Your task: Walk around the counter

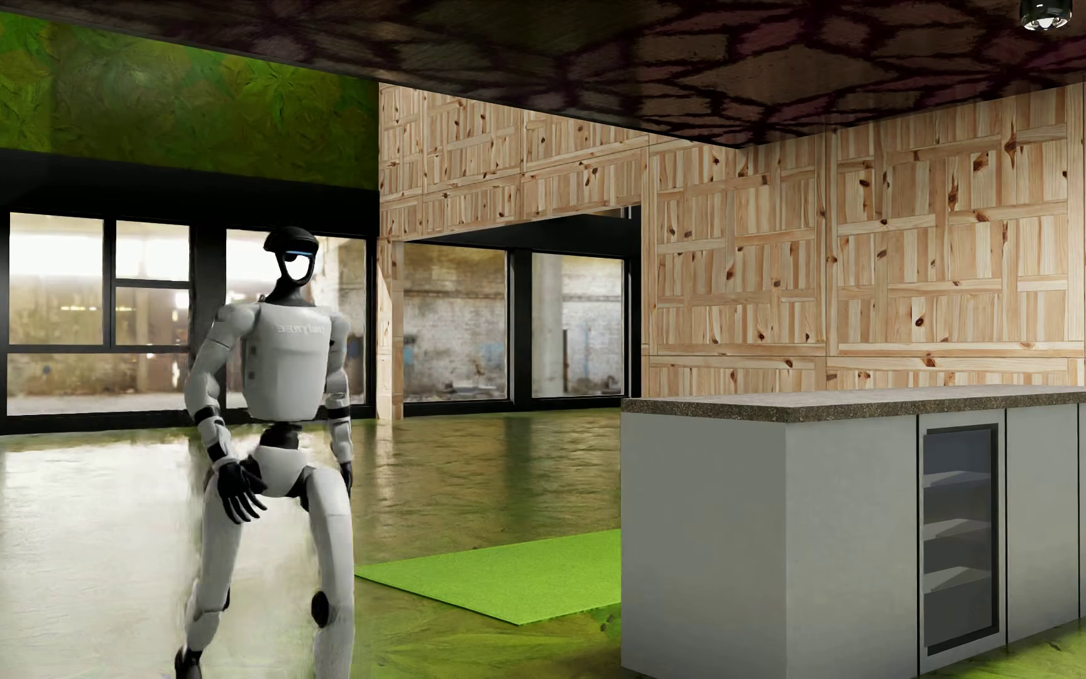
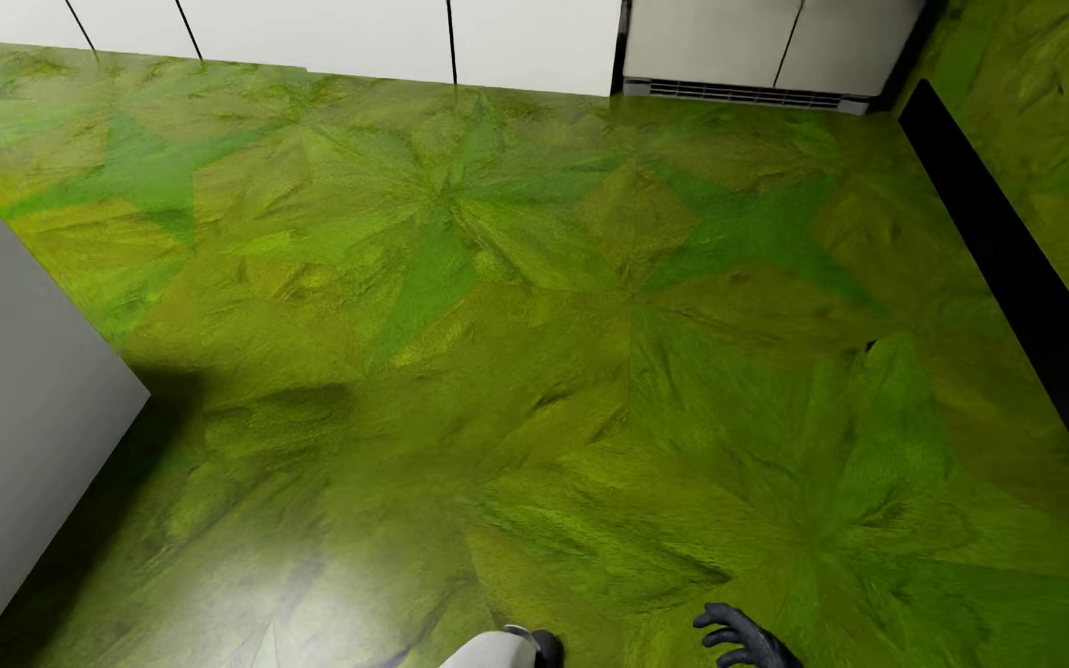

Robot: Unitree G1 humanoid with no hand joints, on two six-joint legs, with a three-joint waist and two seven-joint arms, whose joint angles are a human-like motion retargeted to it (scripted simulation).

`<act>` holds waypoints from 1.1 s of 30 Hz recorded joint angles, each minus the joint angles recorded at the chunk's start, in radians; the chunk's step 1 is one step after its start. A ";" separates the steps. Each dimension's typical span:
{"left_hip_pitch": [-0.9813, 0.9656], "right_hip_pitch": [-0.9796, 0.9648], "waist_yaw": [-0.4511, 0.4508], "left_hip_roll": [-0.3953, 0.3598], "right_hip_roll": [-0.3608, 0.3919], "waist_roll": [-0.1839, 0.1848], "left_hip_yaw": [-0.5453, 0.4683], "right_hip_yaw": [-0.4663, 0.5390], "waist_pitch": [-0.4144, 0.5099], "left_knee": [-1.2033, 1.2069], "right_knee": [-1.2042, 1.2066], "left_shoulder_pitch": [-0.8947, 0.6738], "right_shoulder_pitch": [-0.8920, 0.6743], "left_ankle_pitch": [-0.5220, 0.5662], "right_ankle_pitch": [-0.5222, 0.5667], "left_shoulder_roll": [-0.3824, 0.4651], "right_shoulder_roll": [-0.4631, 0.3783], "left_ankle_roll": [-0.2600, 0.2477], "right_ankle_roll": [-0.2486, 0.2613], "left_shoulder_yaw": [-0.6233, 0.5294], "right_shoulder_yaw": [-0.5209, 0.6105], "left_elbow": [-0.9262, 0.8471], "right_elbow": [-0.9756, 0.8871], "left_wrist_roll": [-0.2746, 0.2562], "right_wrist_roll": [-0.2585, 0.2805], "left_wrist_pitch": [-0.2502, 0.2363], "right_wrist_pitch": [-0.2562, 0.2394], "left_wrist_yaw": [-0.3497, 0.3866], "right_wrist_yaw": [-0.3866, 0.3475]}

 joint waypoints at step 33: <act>-0.001 -0.080 0.025 -0.024 -0.134 -0.132 0.000 0.000 0.033 0.287 0.466 -0.041 -0.056 -0.023 0.445 0.009 0.022 0.000 0.000 0.027 -0.014 0.032 0.077 0.000 0.000 0.000 0.000 0.000 0.000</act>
